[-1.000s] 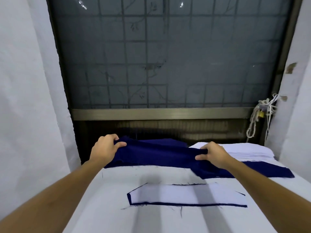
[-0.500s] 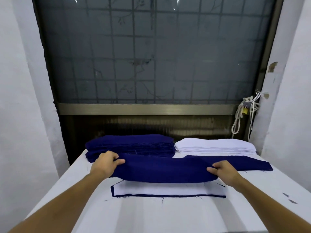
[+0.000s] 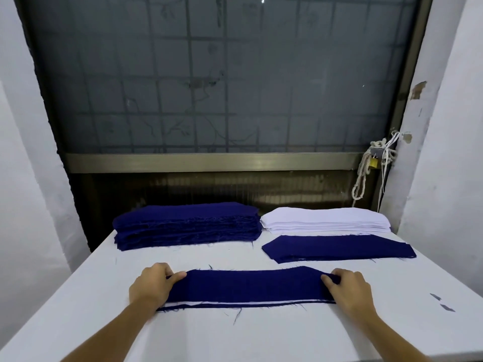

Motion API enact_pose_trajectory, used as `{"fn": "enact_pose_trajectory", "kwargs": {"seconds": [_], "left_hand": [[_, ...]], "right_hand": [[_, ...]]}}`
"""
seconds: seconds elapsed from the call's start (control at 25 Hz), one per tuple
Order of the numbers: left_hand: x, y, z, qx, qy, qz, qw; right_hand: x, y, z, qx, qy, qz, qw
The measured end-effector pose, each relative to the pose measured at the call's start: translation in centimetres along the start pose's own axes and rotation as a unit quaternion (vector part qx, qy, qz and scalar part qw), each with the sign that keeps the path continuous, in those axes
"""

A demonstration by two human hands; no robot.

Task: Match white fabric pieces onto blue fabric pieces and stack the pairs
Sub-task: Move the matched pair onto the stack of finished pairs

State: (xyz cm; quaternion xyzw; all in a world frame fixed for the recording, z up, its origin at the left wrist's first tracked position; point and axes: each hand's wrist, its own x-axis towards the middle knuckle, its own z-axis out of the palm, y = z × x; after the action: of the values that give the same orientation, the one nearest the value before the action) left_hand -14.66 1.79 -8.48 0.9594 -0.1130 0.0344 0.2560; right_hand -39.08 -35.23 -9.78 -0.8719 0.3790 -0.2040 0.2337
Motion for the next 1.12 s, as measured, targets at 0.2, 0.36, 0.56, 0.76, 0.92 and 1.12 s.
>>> {"fn": "enact_pose_trajectory", "kwargs": {"seconds": [0.2, 0.36, 0.56, 0.76, 0.92, 1.12], "left_hand": [[-1.2, -1.3, 1.4, -0.031, 0.078, 0.003, 0.996], [-1.2, -1.2, 1.5, -0.035, 0.075, 0.011, 0.997], [-1.4, -1.4, 1.8, -0.062, 0.077, 0.013, 0.995], [-1.7, -1.6, 2.1, -0.069, 0.078, 0.061, 0.993], [-2.2, -1.3, 2.5, 0.033, 0.122, 0.120, 0.985], [-2.6, -0.9, 2.6, 0.108, 0.120, 0.114, 0.980]], "right_hand": [[0.1, 0.4, 0.5, 0.012, 0.046, -0.035, 0.998], [-0.1, 0.5, 0.6, 0.009, 0.057, -0.050, 0.997], [-0.2, 0.6, 0.7, 0.011, 0.070, -0.055, 0.996], [-0.4, 0.8, 1.1, -0.047, 0.075, -0.073, 0.993], [-0.6, 0.6, 1.5, -0.140, 0.057, -0.098, 0.984], [-1.0, 0.2, 1.5, -0.182, 0.039, -0.091, 0.978]]}}
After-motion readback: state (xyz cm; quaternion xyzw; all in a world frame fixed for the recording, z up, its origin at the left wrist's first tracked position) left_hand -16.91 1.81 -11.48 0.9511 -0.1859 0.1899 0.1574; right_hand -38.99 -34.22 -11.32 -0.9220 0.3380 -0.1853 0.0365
